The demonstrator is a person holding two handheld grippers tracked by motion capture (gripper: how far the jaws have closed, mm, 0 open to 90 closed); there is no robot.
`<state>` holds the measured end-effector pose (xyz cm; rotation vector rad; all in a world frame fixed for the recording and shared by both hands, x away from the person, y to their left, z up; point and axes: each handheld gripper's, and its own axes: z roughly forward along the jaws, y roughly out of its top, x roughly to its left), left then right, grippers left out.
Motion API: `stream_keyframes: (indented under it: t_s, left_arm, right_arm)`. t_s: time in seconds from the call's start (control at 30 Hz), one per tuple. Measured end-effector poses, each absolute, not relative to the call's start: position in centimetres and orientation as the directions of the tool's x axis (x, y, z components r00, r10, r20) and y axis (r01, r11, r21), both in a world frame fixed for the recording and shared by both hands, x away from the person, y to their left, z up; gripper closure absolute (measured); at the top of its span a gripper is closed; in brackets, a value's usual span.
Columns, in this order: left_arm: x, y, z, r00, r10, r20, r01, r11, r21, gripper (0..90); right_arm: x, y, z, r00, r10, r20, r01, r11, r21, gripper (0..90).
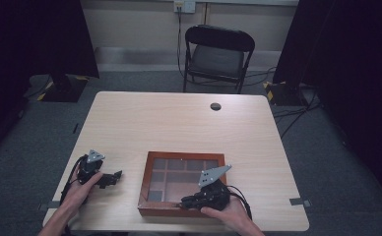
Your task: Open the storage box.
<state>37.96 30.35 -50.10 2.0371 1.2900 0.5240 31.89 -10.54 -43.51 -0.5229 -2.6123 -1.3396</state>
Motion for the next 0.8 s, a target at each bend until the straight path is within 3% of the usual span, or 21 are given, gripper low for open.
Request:
stream_keyframes:
  t_s: [0.17, 0.8]
  left_arm:
    - [37.8, 30.4, -49.7, 0.440, 0.897, -0.040, 0.638, -0.281, 0.717, 16.0]
    - [36.1, 27.7, -47.7, 0.610, 0.787, -0.091, 0.530, -0.320, 0.785, 15.6]
  right_arm:
    - [32.1, -10.6, -42.7, -0.928, 0.224, 0.297, 0.372, 0.528, 0.764, 83.2]
    - [33.3, -10.6, -39.7, -0.931, 0.208, 0.299, 0.364, 0.532, 0.765, 83.1]
